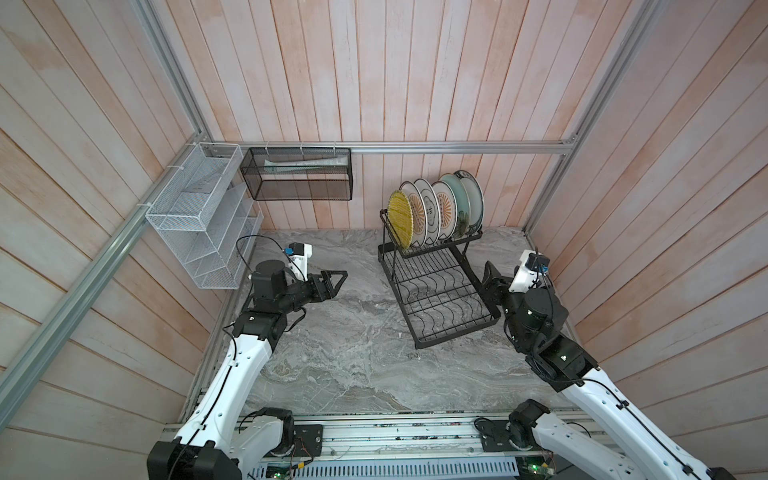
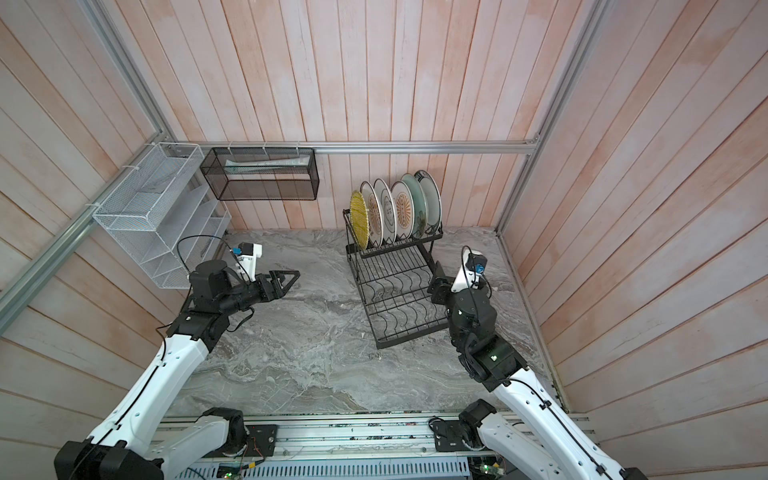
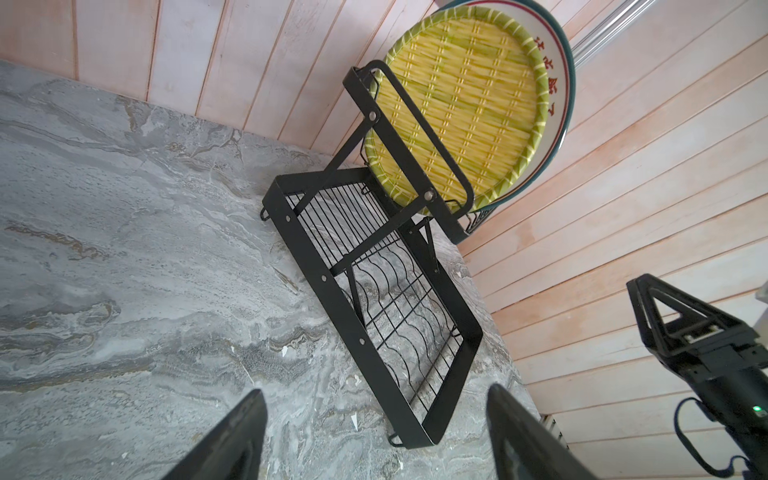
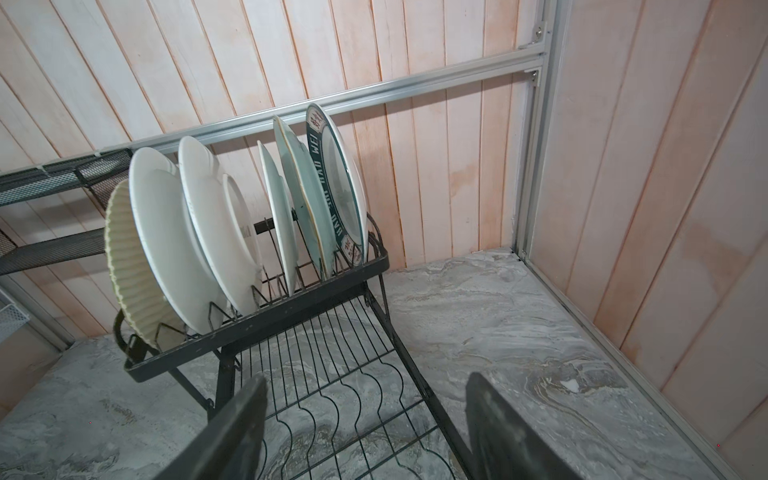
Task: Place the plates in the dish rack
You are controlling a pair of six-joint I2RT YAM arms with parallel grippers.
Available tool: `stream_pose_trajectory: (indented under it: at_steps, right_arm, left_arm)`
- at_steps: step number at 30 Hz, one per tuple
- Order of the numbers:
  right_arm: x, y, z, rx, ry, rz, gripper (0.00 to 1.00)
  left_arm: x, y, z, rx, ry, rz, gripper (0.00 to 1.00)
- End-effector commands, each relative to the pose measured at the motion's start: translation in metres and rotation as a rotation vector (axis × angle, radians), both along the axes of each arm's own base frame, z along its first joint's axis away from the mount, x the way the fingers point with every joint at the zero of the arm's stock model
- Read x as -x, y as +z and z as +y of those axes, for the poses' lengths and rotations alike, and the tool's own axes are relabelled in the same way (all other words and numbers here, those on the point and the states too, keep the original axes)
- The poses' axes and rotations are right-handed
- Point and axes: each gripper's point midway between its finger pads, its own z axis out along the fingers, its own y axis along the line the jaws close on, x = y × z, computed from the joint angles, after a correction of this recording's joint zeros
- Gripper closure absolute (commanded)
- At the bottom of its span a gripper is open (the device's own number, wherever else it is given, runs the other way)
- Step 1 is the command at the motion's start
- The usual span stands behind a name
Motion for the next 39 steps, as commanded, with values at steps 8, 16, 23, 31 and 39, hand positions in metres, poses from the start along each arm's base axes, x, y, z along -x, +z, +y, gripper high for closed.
stream_pose_trajectory:
  at_steps: [8, 16, 23, 31, 39]
  right_arm:
    - [0.009, -0.024, -0.036, -0.046, -0.126, 0.077, 0.02]
    - [0.008, -0.032, -0.062, -0.05, -0.216, 0.132, 0.02]
    - [0.003, -0.039, -0.062, -0.041, -0.195, 0.149, 0.02]
    - [0.0, -0.052, -0.062, -0.008, -0.198, 0.174, 0.02]
    - [0.01, -0.062, -0.087, 0.025, -0.294, 0.144, 0.02]
  left_arm:
    - [-0.005, -0.01, 0.012, -0.023, 0.079, 0.059, 0.0]
    - [-0.006, -0.04, 0.017, -0.058, 0.109, 0.17, 0.0]
    - [-0.015, -0.034, 0.022, -0.092, 0.131, 0.169, 0.0]
    - [-0.036, -0.025, 0.035, -0.184, 0.188, 0.129, 0.0]
    - [-0.051, -0.061, 0.075, -0.232, 0.309, 0.083, 0.0]
